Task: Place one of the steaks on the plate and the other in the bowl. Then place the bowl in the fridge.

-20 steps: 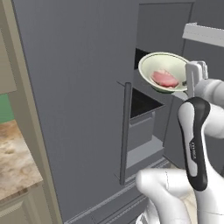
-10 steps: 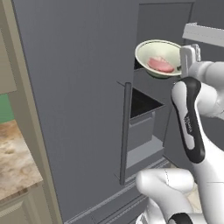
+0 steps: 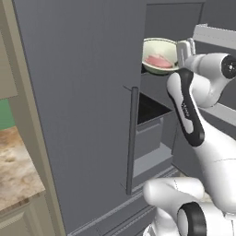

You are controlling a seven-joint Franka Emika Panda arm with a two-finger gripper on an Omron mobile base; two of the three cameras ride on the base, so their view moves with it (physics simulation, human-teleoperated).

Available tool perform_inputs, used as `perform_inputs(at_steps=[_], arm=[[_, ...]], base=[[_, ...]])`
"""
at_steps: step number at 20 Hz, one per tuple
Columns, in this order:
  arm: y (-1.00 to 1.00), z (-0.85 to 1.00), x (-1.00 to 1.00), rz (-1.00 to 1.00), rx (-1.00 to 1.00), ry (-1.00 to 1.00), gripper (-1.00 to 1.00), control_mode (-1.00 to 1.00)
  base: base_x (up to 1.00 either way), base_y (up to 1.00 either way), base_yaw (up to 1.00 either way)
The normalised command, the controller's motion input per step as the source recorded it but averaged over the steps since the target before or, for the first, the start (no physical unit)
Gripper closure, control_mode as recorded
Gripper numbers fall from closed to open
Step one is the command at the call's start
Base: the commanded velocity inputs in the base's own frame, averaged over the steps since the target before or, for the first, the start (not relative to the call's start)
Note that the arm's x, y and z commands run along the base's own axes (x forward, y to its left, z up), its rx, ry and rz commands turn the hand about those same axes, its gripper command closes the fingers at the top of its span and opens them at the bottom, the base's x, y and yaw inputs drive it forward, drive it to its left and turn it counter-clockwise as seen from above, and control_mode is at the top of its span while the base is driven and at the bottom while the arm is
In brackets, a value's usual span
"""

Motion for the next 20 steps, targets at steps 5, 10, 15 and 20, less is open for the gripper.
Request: perform_inputs(at_steps=[5, 10, 15, 20], arm=[[0.00, 0.00, 0.74, 0.00, 0.00, 0.00, 1.00, -1.00], [0.02, 0.00, 0.68, 0.00, 0.00, 0.03, 1.00, -1.00], [0.00, -0.07, 0.75, 0.03, 0.00, 0.05, 1.00, -1.00], [0.03, -0.31, 0.87, 0.02, 0.00, 0.03, 1.00, -1.00]], base=[[0.00, 0.00, 0.00], [0.00, 0.00, 0.00], [0.00, 0.00, 0.00], [0.00, 0.00, 0.00]])
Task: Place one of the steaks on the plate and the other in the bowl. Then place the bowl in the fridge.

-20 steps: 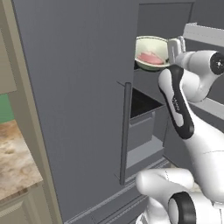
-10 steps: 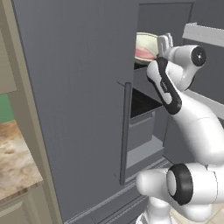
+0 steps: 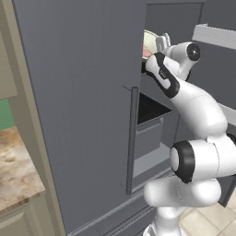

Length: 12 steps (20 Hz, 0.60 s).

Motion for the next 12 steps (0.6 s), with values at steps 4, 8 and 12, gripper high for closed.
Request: perform_inputs(at_steps=[4, 8, 12], arm=[[0.08, -0.23, 0.64, 0.00, 0.00, 0.01, 1.00, -1.00], [0.31, 0.18, 0.12, 0.00, -0.01, -0.02, -1.00, -1.00], [0.11, 0.30, 0.10, 0.00, 0.00, -0.07, -1.00, -1.00]], base=[[0.00, 0.00, 0.00], [0.00, 0.00, 0.00], [0.00, 0.00, 0.00]])
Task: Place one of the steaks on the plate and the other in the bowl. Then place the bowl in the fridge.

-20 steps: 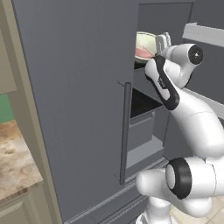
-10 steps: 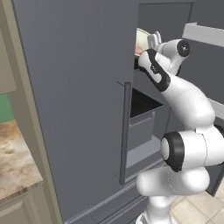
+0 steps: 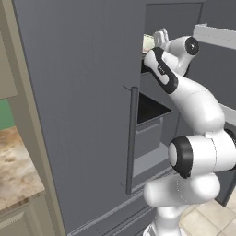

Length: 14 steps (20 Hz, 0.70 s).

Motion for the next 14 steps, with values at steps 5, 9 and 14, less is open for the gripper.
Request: perform_inputs(at_steps=[5, 9, 14], arm=[[0.01, 0.40, -0.07, 0.00, 0.02, -0.07, -1.00, -1.00], [0.00, 0.55, -0.39, 0.00, 0.04, -0.08, -1.00, -1.00], [-0.11, 0.19, -0.94, -0.06, 0.11, -0.01, -1.00, -1.00]], base=[[0.00, 0.00, 0.00], [0.00, 0.00, 0.00], [0.00, 0.00, 0.00]])
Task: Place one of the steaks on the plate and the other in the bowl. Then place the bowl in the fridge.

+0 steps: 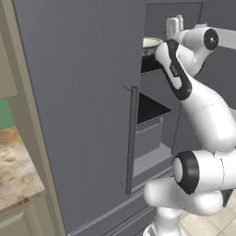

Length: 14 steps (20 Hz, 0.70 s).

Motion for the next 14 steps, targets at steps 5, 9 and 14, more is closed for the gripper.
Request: perform_inputs(at_steps=[5, 9, 14], arm=[[0.17, -0.19, -1.00, -0.01, 0.01, -0.11, -1.00, -1.00], [0.03, -0.33, -1.00, 0.00, 0.00, -0.13, -1.00, -1.00], [-0.08, -0.39, -1.00, 0.00, 0.00, -0.01, -1.00, -1.00]], base=[[0.00, 0.00, 0.00], [0.00, 0.00, 0.00], [0.00, 0.00, 0.00]])
